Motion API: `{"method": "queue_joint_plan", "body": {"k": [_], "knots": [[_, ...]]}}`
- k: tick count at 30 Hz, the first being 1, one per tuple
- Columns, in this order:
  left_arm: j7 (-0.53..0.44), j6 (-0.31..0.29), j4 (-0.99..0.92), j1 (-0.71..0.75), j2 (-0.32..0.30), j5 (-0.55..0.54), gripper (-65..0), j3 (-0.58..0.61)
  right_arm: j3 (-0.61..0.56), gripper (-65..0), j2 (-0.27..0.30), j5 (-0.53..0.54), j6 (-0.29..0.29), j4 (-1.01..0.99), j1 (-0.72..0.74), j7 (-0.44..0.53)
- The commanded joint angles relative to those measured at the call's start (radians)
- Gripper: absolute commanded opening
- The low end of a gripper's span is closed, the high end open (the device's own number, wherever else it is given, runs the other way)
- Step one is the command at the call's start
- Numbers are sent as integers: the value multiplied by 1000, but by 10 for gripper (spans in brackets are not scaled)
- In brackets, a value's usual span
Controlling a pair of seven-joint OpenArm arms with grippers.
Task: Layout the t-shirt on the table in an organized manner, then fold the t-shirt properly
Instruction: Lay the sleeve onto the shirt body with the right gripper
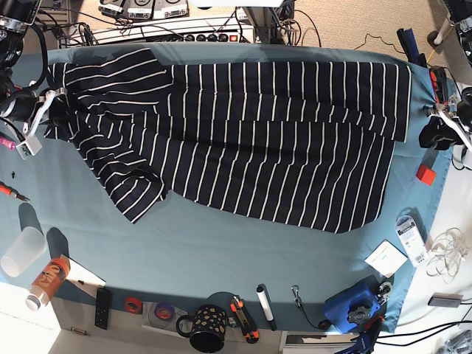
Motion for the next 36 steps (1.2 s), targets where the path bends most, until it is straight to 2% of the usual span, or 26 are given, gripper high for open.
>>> {"method": "queue_joint_plan", "body": {"k": [1, 2, 4, 5, 6, 11, 13, 15, 17, 19, 22, 27, 31, 36], "knots": [[-21, -4, 13, -8, -19, -18, -394, -8, 9, -650, 30, 9, 1, 12, 8, 13], [-21, -4, 13, -8, -19, -18, -394, -8, 9, -607, 31, 6, 1, 12, 8, 13], [-21, -4, 13, -8, -19, -18, -394, -8, 9, -458, 31, 3, 1, 12, 8, 13], [-21, -4, 13, -7, -19, -18, -394, -8, 9, -420, 31, 3, 1, 12, 8, 13], [-21, -4, 13, -7, -19, -18, -394, -8, 10, -412, 32, 5, 1, 13, 9, 13], [-21, -4, 13, -7, -20, -17, -394, -8, 58, -412, 74, 63, 1, 14, 47, 13], [-21, -4, 13, -8, -20, -18, -394, -8, 117, -412, 70, 11, 1, 14, 95, 31], [-21, -4, 13, -8, -20, -18, -394, -8, 147, -413, 67, -79, 1, 9, 154, 176], [-21, -4, 13, -8, -20, -18, -394, -8, 129, -426, 67, -161, 1, -5, 224, 261], [-30, -4, 13, -8, -20, -19, -394, -8, 59, -446, 67, -197, 1, -58, 306, 263], [-43, -4, 13, -10, -20, -18, -394, -8, -115, -449, 67, -254, 1, -226, 434, 273], [-43, -4, 13, -10, -20, -18, -394, -8, -369, -449, 52, -275, 1, -540, 634, 374], [-44, -4, 13, -10, -20, -19, -394, -8, -457, -449, -14, -386, 1, -703, 774, 425], [-44, -4, 13, -10, -19, -19, -394, -8, -514, -449, -129, -499, 1, -901, 885, 468]]}}
